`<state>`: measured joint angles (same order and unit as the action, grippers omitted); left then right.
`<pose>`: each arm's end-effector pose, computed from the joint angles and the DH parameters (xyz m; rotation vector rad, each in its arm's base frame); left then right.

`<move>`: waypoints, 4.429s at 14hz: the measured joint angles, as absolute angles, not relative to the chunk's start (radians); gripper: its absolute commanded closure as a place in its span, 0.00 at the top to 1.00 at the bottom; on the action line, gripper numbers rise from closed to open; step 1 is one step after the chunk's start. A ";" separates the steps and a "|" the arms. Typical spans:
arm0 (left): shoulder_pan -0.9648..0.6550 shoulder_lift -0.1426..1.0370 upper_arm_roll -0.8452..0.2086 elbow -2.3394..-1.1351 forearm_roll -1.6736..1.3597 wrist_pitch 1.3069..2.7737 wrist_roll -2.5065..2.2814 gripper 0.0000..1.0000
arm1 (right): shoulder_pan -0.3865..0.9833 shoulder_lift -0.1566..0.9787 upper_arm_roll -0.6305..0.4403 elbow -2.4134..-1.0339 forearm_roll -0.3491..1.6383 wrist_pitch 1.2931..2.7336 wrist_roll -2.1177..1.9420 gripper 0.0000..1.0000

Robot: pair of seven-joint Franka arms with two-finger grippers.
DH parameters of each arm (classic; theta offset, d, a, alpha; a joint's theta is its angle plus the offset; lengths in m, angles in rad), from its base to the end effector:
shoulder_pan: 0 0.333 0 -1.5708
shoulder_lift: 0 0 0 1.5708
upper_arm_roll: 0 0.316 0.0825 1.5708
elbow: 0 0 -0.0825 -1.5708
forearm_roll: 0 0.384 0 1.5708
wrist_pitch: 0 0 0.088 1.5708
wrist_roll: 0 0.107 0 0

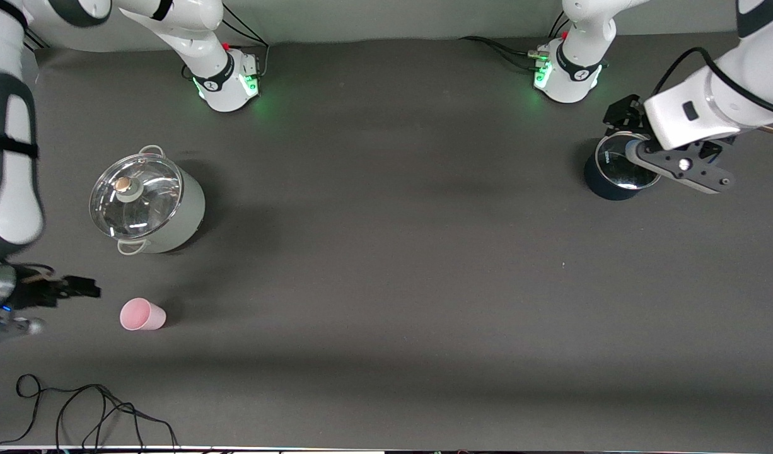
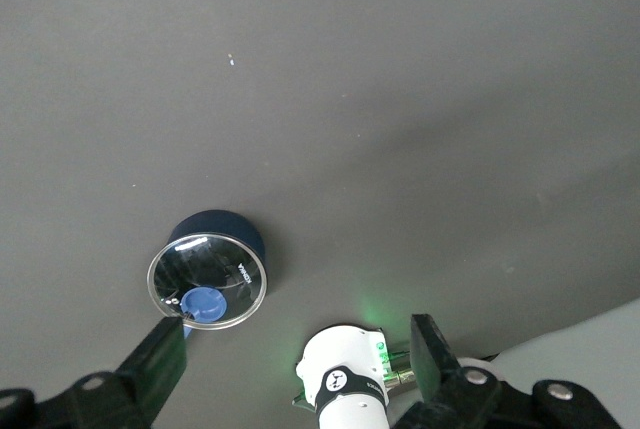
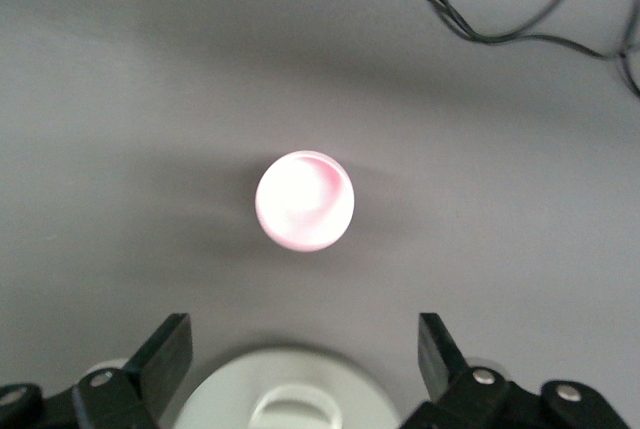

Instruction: Transfer pink cup from left to right arm

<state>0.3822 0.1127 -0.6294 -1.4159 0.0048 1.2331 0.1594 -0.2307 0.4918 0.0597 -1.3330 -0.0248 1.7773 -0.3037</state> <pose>0.5333 -0.1126 0.6194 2.9982 -0.6261 -0.4259 0.6851 -0.1287 0.4453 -3.1190 -0.2061 0.0693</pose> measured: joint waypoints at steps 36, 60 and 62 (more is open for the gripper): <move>0.299 0.027 -0.458 -1.609 0.077 1.431 0.095 1.00 | 0.002 0.065 -0.108 -1.581 0.027 1.642 -0.085 1.00; -0.023 -0.009 -0.036 -1.678 -0.056 1.628 0.140 1.00 | 0.013 0.059 -0.106 -1.580 0.027 1.642 -0.086 1.00; -0.018 -0.009 -0.035 -1.682 -0.062 1.630 0.140 1.00 | 0.013 0.059 -0.106 -1.580 0.027 1.642 -0.086 1.00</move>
<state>-0.0181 -0.0090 -0.0346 -1.6817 -0.0624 1.6304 0.1402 0.0129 0.0588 -0.1057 -1.5805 0.0270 1.6416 -0.0857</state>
